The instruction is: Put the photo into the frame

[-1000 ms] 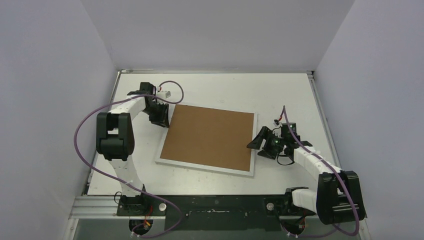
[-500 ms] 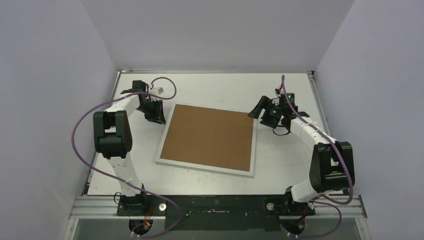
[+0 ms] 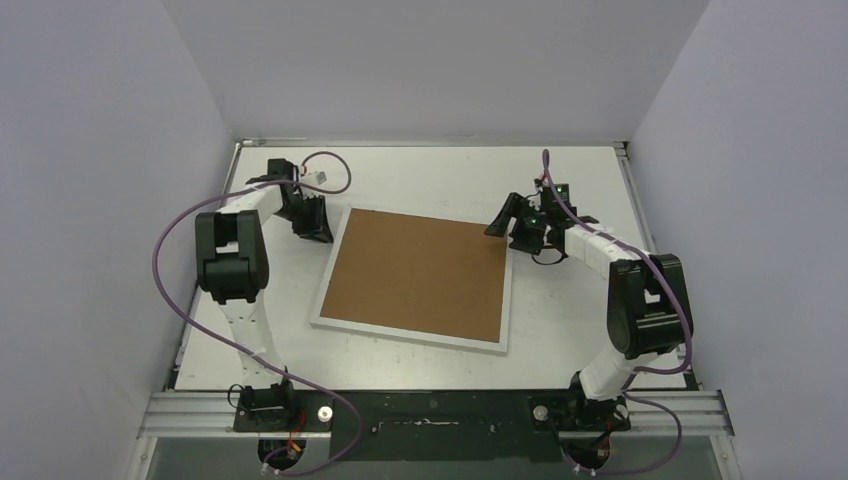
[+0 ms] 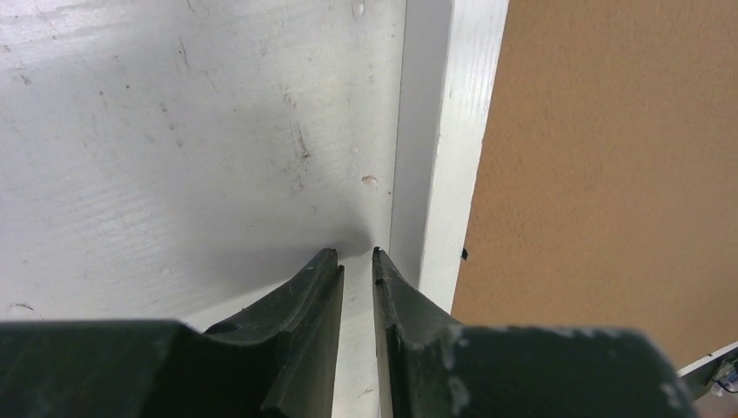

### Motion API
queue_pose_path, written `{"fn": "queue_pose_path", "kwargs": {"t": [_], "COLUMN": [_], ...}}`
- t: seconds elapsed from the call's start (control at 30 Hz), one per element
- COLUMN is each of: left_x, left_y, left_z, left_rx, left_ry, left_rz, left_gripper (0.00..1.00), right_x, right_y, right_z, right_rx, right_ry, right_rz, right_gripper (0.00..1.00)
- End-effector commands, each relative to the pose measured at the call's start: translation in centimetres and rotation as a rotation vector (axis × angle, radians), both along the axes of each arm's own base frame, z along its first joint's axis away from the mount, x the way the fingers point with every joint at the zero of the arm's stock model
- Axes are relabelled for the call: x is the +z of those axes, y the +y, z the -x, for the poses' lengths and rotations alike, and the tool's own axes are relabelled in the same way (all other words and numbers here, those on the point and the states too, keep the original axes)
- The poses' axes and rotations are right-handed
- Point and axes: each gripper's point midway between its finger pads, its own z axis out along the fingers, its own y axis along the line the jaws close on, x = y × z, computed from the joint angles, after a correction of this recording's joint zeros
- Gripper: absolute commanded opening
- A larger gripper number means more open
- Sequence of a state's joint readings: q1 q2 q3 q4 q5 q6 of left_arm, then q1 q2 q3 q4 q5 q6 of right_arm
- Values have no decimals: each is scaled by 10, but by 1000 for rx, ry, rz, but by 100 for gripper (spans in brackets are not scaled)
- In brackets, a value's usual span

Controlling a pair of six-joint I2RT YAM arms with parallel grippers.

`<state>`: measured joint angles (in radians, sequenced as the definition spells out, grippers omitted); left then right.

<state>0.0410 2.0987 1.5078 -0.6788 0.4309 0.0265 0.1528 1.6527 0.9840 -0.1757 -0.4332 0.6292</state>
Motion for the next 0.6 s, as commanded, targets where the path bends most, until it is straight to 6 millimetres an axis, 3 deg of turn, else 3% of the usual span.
{"fn": "queue_pose_path", "kwargs": {"t": [0.0,0.3,0.57], "left_x": [1,-3,-8], "left_y": [-1,-11,-15], "left_z": [-23,-22,-18], "left_rx": [11,-6,-16], "left_ry": [-54,-43,-31], "left_rz": [-2,9,12], "left_gripper": [18,15,11], "right_x": [13,-1,-13], "right_y": [4,3,32], "right_z": [-24,-19,-6], "right_rx": [-8,4,52], "right_ry": [-75,-38,-9], "right_rz": [6,51,6], "right_gripper": [76,75,74]}}
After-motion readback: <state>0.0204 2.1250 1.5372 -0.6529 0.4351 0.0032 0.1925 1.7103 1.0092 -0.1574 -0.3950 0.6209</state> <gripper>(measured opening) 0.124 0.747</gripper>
